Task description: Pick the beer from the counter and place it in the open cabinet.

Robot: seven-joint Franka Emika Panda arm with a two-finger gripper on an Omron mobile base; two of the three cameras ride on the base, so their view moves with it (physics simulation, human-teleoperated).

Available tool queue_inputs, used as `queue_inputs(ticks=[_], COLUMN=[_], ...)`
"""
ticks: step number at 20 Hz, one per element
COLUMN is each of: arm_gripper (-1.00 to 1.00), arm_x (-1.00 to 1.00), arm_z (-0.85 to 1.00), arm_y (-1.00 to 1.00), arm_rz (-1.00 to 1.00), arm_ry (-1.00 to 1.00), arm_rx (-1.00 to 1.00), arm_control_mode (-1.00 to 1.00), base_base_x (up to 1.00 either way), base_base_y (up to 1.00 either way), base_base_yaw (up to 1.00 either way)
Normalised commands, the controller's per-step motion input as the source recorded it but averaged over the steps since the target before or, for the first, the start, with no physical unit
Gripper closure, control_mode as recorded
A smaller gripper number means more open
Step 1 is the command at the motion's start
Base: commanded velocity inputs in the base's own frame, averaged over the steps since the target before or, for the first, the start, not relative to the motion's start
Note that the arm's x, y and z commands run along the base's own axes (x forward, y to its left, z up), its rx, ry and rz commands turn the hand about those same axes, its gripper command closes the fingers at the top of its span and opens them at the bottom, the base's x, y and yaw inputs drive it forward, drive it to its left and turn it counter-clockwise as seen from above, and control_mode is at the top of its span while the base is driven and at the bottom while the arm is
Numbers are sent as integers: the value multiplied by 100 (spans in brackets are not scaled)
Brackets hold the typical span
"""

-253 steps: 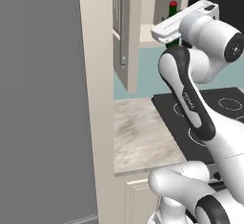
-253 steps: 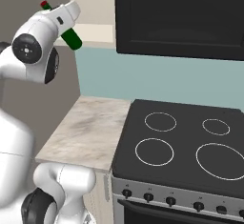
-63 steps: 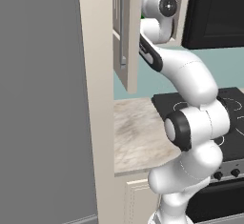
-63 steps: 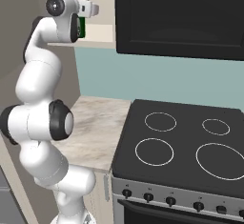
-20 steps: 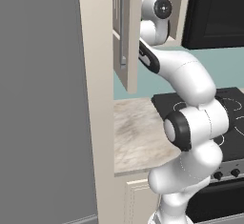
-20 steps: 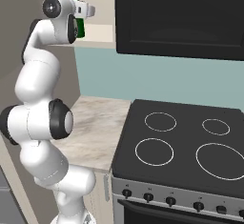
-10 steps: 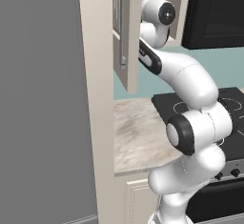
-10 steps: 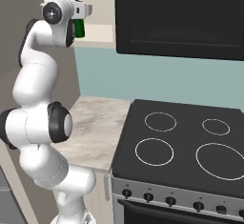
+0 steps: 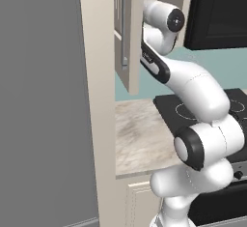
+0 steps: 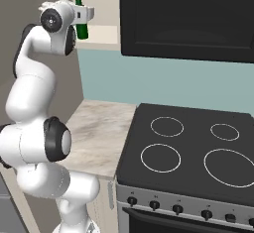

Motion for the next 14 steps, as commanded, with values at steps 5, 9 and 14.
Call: queue_inputs(ticks=[5, 9, 14], arm_gripper=[-100, -100, -100], arm_x=[-65, -72, -78], arm_z=[11, 12, 6], arm_y=[0, -3, -22], arm_rz=[0, 0, 0], arm_ry=[0, 0, 0], arm_rx=[-1, 0, 0], arm_control_mode=[-100, -100, -100], base_base_x=[0, 0, 0], base_base_y=[0, 0, 0], base_base_yaw=[0, 0, 0])
